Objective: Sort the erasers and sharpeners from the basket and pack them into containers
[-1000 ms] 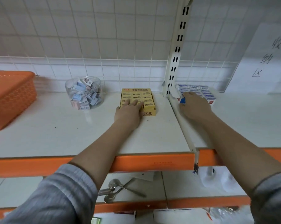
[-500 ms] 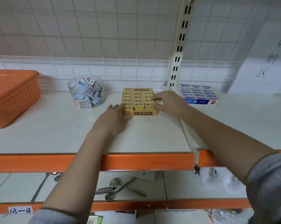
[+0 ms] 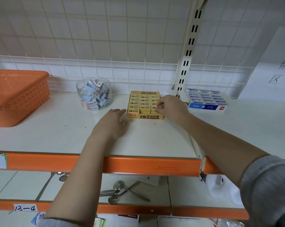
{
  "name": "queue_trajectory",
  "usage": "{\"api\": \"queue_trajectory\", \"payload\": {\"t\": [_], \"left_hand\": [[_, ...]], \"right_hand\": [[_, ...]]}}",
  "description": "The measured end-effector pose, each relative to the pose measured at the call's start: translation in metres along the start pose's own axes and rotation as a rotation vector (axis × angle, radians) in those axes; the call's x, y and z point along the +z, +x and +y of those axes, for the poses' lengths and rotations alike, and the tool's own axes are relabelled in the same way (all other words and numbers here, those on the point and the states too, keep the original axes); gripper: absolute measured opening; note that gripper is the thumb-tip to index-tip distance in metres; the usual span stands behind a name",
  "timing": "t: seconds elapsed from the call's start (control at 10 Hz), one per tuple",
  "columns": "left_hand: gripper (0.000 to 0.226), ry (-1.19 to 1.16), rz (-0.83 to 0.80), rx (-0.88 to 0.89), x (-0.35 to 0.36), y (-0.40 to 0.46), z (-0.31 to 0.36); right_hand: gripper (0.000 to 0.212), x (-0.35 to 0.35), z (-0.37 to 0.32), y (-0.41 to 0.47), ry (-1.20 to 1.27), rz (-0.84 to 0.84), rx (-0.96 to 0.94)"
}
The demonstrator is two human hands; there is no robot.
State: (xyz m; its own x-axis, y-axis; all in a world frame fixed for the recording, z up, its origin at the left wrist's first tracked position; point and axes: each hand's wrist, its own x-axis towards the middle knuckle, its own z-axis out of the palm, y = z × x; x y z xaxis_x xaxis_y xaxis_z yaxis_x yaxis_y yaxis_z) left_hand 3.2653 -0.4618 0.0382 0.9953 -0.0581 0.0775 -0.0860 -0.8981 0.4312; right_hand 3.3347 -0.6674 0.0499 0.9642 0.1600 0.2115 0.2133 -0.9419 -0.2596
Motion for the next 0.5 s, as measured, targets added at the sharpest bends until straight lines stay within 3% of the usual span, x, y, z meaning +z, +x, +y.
{"api": "queue_trajectory", "payload": {"t": [0.4,0.5], "left_hand": [[0.049,0.008,-0.041,0.005,-0.032,0.006,-0.043],[0.047,0.007,-0.031,0.038,-0.042,0.006,-0.061]], "right_hand": [[0.025,0.007,-0.020,-0.011,0.075,-0.034,0.193],[0.027,0.000,-0.036,-0.019,0.107,0.060,0.242]]}}
